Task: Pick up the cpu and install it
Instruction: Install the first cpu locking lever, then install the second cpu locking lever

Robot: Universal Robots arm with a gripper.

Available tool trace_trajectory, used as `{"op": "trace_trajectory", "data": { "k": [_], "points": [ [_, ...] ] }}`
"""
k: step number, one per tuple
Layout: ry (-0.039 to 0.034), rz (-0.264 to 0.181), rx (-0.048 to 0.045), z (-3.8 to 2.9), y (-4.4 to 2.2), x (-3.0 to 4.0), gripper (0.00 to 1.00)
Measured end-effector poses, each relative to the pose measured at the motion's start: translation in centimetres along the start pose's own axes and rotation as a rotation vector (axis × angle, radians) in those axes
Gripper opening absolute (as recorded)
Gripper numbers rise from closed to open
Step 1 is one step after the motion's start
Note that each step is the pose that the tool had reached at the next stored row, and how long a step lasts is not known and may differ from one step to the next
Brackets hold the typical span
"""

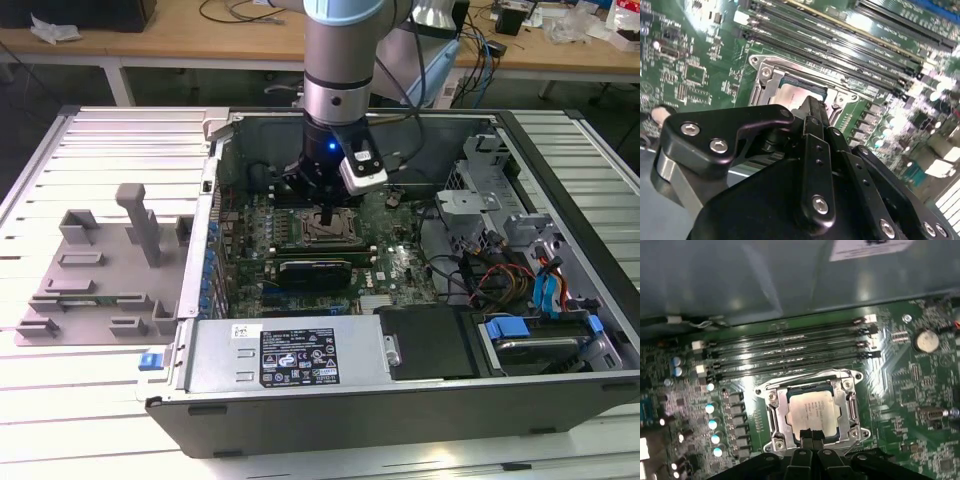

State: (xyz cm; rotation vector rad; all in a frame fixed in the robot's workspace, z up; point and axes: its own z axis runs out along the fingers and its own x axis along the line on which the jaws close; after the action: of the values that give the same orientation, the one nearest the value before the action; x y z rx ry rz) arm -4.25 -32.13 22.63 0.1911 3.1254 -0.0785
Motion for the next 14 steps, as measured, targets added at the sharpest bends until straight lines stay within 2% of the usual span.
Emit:
{"op": "trace_trajectory", "data": {
  "k": [5, 14],
  "points": [
    [-0.005, -0.1, -0.0018, 0.04, 0.06, -0.47, 0.11],
    [-0.0055, -0.11, -0.0019, -0.08, 0.06, -0.48, 0.11]
  ]
}}
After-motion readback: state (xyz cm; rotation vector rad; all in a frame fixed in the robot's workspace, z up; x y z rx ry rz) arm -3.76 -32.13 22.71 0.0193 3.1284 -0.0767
